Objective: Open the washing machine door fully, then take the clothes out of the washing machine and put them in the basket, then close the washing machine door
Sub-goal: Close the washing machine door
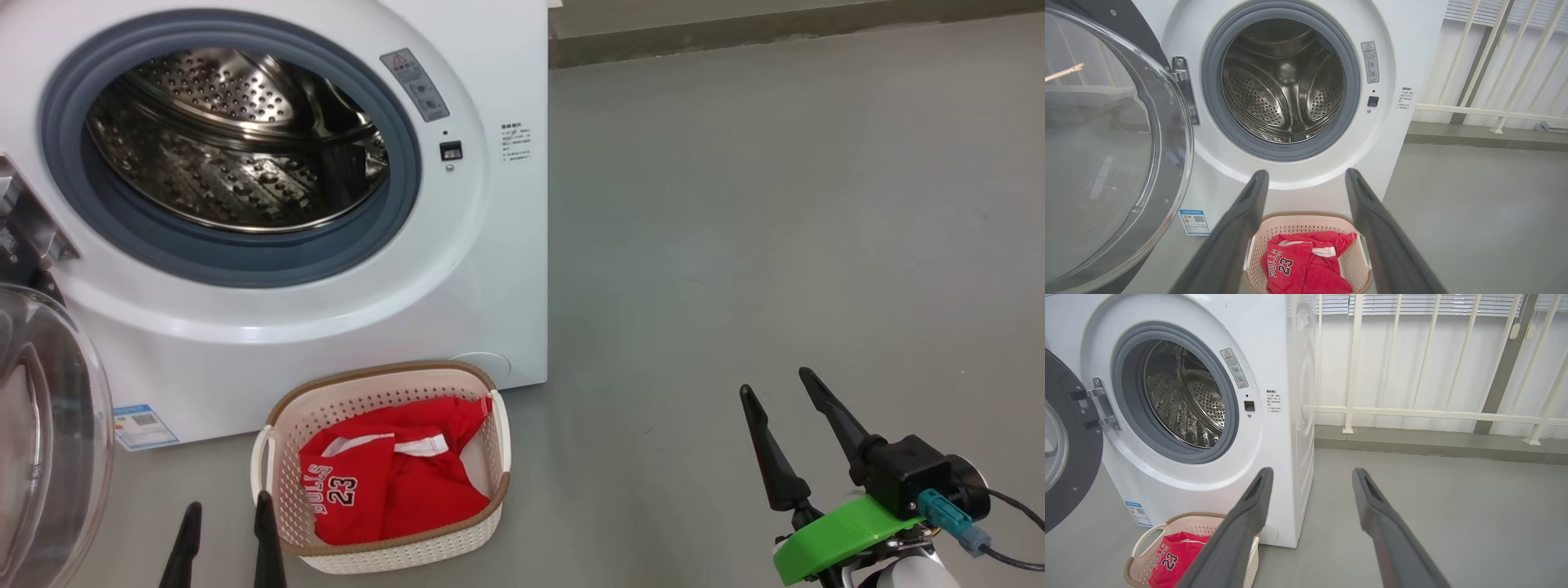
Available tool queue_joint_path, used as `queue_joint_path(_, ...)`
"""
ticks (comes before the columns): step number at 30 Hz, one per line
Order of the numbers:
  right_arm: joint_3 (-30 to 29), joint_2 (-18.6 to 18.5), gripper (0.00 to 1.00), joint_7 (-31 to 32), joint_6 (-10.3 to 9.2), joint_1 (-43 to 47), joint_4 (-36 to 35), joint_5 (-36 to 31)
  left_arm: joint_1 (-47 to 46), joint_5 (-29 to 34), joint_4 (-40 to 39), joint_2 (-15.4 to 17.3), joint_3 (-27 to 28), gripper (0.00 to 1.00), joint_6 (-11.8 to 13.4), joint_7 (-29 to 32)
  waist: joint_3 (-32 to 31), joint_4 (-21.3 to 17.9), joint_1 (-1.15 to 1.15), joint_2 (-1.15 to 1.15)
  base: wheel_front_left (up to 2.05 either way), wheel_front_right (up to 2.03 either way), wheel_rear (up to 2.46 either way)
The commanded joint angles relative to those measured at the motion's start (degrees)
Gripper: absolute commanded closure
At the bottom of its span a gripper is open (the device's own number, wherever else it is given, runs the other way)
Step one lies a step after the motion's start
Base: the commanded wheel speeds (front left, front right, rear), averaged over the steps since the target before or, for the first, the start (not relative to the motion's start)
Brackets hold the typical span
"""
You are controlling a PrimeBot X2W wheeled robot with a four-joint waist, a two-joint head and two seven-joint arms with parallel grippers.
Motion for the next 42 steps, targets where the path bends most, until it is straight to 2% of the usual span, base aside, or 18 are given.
queue_joint_path(1, 1.1, -0.2, 0.0, -0.4, 0.02, -1.0, -1.2, 0.1, -0.9, 0.3, -1.6, 0.9, 1.7, 0.0, 0.6, -0.6, 0.0, 0.3, 0.0, 0.0, 0.0, 0.0, 0.0)
queue_joint_path(10, 1.8, -0.2, 0.0, -0.4, 0.02, -1.2, -1.4, 0.1, -1.0, 0.9, -3.0, 0.8, 1.6, 0.0, 2.1, -0.1, 0.2, 3.0, 0.0, 0.0, 0.0, 0.0, 0.0)
queue_joint_path(26, 5.0, -0.5, 0.0, -0.4, 0.02, -4.0, -1.6, 0.8, -0.1, 1.6, -8.4, 1.3, 2.2, 0.0, 5.1, 2.5, -0.4, 11.0, 0.0, 0.0, 0.0, 0.0, 0.0)
queue_joint_path(42, 8.7, -0.1, 0.0, -0.4, 0.02, -5.9, -1.1, 1.9, 1.1, 4.0, -11.9, 3.1, 2.8, 0.0, 7.7, 4.4, -2.2, 20.9, 0.0, 0.0, 0.0, 0.0, 0.0)
